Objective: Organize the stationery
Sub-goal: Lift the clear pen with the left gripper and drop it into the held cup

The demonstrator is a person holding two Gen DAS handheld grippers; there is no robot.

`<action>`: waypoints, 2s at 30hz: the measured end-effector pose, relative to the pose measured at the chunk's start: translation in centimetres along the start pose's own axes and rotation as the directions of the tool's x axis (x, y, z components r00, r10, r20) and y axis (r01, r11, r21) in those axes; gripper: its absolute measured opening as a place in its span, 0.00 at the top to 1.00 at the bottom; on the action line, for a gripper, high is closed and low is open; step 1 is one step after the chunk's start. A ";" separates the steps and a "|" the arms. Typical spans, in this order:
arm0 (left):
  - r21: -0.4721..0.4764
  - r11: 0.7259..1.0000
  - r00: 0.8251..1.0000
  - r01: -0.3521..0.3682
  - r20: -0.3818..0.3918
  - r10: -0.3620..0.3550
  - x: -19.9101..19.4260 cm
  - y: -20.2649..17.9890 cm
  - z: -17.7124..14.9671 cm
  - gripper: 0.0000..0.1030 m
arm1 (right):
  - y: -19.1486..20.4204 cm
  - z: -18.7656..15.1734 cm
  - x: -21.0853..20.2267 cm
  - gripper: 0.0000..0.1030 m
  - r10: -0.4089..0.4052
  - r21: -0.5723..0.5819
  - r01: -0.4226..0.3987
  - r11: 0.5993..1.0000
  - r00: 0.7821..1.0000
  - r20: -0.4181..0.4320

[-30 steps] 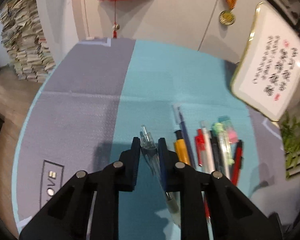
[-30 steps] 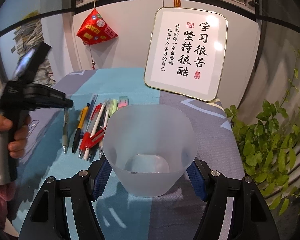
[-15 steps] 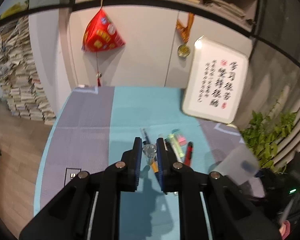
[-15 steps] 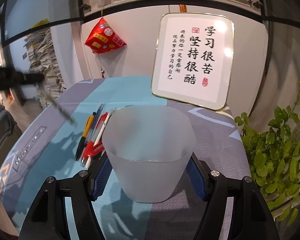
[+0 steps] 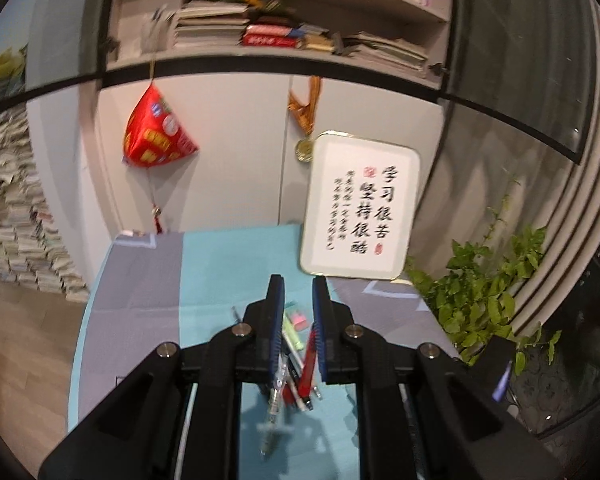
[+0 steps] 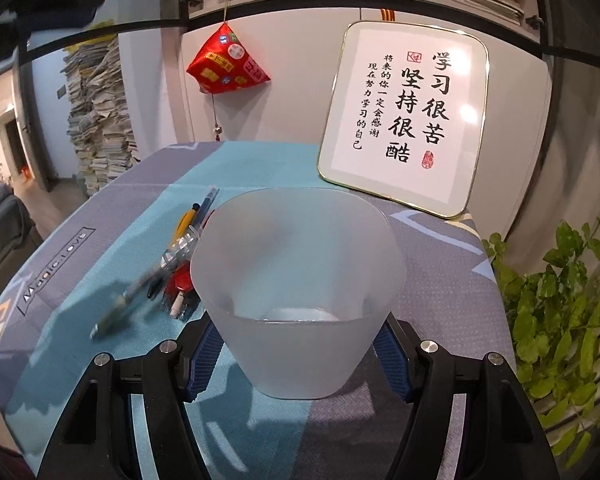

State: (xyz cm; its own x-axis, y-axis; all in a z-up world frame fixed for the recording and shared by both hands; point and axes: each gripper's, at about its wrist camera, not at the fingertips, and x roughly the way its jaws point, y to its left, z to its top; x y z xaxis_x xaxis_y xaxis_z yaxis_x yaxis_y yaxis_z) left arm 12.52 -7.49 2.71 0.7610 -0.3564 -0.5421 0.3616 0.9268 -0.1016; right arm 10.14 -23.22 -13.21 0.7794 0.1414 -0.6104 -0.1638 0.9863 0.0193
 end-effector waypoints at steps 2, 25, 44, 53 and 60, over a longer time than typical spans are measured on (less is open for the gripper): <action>0.008 1.000 1.000 0.012 -0.014 -0.012 0.0 -0.2 -0.2 0.86 | 0.0 -0.1 -0.1 0.32 0.000 0.001 0.000 1.000 1.000 0.000; 0.237 0.971 0.932 -0.027 -0.346 0.110 13.2 -0.1 -10.5 0.68 | -0.2 -0.1 -0.1 0.32 0.005 0.010 -0.005 1.000 1.000 -0.001; 0.145 0.989 0.939 0.012 -0.342 0.039 12.1 0.6 -9.3 0.91 | -0.7 -0.1 0.1 0.32 0.019 0.038 -0.019 0.999 1.000 -0.008; 0.100 0.994 0.986 0.038 -0.167 -0.021 5.4 0.4 -5.6 0.91 | -0.7 -0.1 0.0 0.32 0.014 0.041 -0.014 0.999 1.000 -0.007; 0.052 0.988 0.989 0.147 -0.030 -0.145 1.9 -1.4 -1.4 0.91 | -0.5 0.0 0.0 0.32 0.001 0.029 -0.001 1.000 1.000 -0.009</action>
State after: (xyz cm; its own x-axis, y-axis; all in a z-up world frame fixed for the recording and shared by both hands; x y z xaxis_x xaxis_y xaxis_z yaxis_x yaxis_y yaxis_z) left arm 12.73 -9.27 0.68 0.6838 -0.4835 -0.5465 0.4968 0.8570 -0.1366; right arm 10.21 -23.75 -13.26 0.7737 0.1416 -0.6175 -0.1471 0.9882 0.0423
